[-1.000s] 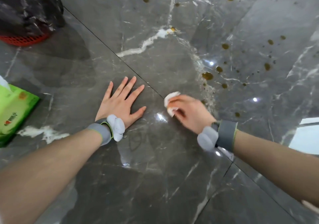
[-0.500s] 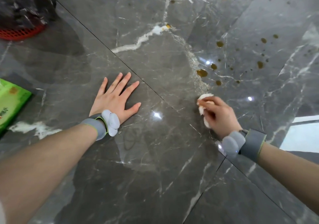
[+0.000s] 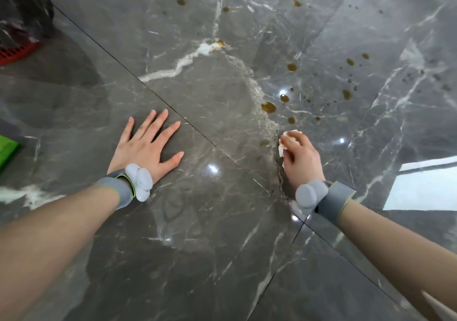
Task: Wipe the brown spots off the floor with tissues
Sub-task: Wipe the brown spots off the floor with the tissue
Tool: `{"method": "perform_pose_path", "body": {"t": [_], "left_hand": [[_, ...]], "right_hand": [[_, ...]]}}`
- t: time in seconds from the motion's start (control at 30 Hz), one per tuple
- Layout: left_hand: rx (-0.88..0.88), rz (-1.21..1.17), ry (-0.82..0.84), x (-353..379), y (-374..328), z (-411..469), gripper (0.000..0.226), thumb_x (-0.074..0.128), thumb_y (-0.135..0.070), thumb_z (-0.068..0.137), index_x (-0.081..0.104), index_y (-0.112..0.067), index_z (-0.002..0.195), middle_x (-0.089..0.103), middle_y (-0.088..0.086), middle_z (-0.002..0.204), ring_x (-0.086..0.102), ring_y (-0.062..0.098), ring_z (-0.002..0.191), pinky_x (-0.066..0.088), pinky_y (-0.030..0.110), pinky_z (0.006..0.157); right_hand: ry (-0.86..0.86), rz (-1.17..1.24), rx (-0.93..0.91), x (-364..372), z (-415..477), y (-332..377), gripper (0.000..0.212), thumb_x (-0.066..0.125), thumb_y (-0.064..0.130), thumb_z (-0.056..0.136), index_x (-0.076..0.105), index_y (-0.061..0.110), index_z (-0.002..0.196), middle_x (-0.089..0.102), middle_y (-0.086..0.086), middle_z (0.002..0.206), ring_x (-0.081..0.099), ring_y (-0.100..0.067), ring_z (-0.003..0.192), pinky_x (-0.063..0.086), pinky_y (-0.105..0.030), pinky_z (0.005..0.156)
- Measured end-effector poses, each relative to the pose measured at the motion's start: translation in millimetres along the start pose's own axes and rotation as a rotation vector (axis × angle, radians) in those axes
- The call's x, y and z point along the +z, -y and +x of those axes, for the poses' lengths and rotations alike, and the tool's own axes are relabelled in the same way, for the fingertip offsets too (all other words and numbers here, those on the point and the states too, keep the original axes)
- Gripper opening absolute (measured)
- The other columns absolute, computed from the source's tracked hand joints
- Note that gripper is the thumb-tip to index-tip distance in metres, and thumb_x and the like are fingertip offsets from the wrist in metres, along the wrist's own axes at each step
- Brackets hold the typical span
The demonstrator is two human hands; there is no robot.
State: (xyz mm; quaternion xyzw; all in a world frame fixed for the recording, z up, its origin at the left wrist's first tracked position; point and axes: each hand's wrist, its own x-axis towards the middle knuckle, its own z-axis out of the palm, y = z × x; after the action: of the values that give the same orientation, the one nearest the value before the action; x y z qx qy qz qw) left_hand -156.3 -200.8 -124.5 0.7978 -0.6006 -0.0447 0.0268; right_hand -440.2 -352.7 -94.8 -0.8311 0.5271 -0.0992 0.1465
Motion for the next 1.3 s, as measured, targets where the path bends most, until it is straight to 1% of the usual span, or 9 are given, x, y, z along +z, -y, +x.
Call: {"method": "perform_pose_path", "body": {"t": [0.13, 0.27, 0.43, 0.5, 0.77, 0.9, 1.03, 1.13, 1.3], "left_hand": [[-0.005, -0.007, 0.007, -1, 1, 0, 0.074, 0.015, -0.067, 0.082, 0.024, -0.031, 0.146, 0.012, -0.004, 0.157, 0.004, 0.013, 0.144, -0.003, 0.042, 0.115], [0.000, -0.014, 0.007, -1, 0, 0, 0.074, 0.015, -0.067, 0.082, 0.025, -0.031, 0.146, 0.012, -0.004, 0.157, 0.004, 0.013, 0.144, -0.005, 0.041, 0.115], [-0.003, -0.009, 0.007, 0, -1, -1, 0.075, 0.015, -0.067, 0.081, 0.024, -0.031, 0.146, 0.012, -0.004, 0.157, 0.004, 0.013, 0.144, -0.007, 0.039, 0.114], [-0.003, -0.007, 0.007, -1, -1, 0, 0.075, 0.015, -0.068, 0.081, 0.025, -0.031, 0.146, 0.012, -0.004, 0.157, 0.004, 0.013, 0.144, -0.010, 0.037, 0.113], [-0.004, -0.015, 0.009, -5, 0, 0, 0.079, 0.014, -0.069, 0.078, 0.026, -0.031, 0.146, 0.012, -0.004, 0.157, 0.005, 0.014, 0.144, -0.020, 0.029, 0.108], [-0.003, -0.026, 0.006, -3, 0, -1, 0.081, 0.011, -0.069, 0.077, 0.024, -0.031, 0.147, 0.010, -0.005, 0.157, 0.004, 0.014, 0.144, -0.015, 0.033, 0.111], [-0.011, -0.031, -0.002, -1, -1, -3, 0.080, 0.010, -0.070, 0.078, 0.024, -0.031, 0.146, 0.012, -0.005, 0.157, 0.005, 0.014, 0.144, -0.009, 0.037, 0.113], [-0.012, -0.029, -0.010, 0, -2, -2, 0.079, 0.009, -0.069, 0.078, 0.024, -0.032, 0.146, 0.012, -0.005, 0.157, 0.004, 0.014, 0.144, -0.008, 0.038, 0.113], [-0.015, -0.019, -0.019, 0, 0, -3, 0.078, 0.011, -0.069, 0.079, 0.026, -0.032, 0.146, 0.014, -0.005, 0.157, 0.007, 0.013, 0.144, -0.017, 0.030, 0.110]], "right_hand": [[0.142, 0.008, -0.303, 14, -22, 46, 0.044, 0.054, -0.010, 0.075, 0.057, -0.003, 0.118, 0.055, -0.018, 0.124, 0.059, -0.038, 0.102, 0.045, -0.036, 0.094], [0.241, 0.017, -0.605, 10, -32, 63, 0.047, 0.063, -0.017, 0.060, 0.066, -0.002, 0.104, 0.065, -0.017, 0.113, 0.065, -0.032, 0.093, 0.037, -0.017, 0.092], [0.042, -0.033, 0.016, -13, 4, 9, 0.036, 0.050, -0.005, 0.082, 0.059, 0.005, 0.115, 0.044, -0.021, 0.118, 0.056, -0.037, 0.086, 0.052, -0.043, 0.082], [0.067, -0.096, 0.076, -11, 6, 14, 0.029, 0.045, -0.002, 0.085, 0.055, 0.002, 0.112, 0.038, -0.020, 0.118, 0.053, -0.036, 0.086, 0.050, -0.043, 0.081], [0.365, 0.036, -0.557, 34, -38, 110, 0.039, 0.050, -0.010, 0.073, 0.054, -0.007, 0.111, 0.050, -0.030, 0.113, 0.051, -0.041, 0.099, 0.036, -0.035, 0.091], [0.430, 0.190, -0.732, 24, -53, 114, 0.032, 0.056, -0.015, 0.067, 0.063, -0.008, 0.097, 0.061, -0.023, 0.099, 0.059, -0.034, 0.084, 0.036, -0.025, 0.081], [0.146, -0.014, -0.262, 6, -30, 42, 0.041, 0.051, 0.005, 0.079, 0.061, 0.016, 0.117, 0.056, -0.008, 0.120, 0.046, -0.030, 0.103, 0.039, -0.036, 0.093], [0.059, -0.173, 0.105, -21, -32, -25, 0.042, 0.050, 0.006, 0.086, 0.052, 0.011, 0.127, 0.045, -0.011, 0.136, 0.031, -0.033, 0.128, 0.023, -0.036, 0.107], [0.131, -0.065, 0.157, -22, -45, -29, 0.053, 0.040, -0.001, 0.089, 0.034, 0.012, 0.140, 0.025, -0.004, 0.152, 0.030, -0.024, 0.136, 0.029, -0.031, 0.109]]}}
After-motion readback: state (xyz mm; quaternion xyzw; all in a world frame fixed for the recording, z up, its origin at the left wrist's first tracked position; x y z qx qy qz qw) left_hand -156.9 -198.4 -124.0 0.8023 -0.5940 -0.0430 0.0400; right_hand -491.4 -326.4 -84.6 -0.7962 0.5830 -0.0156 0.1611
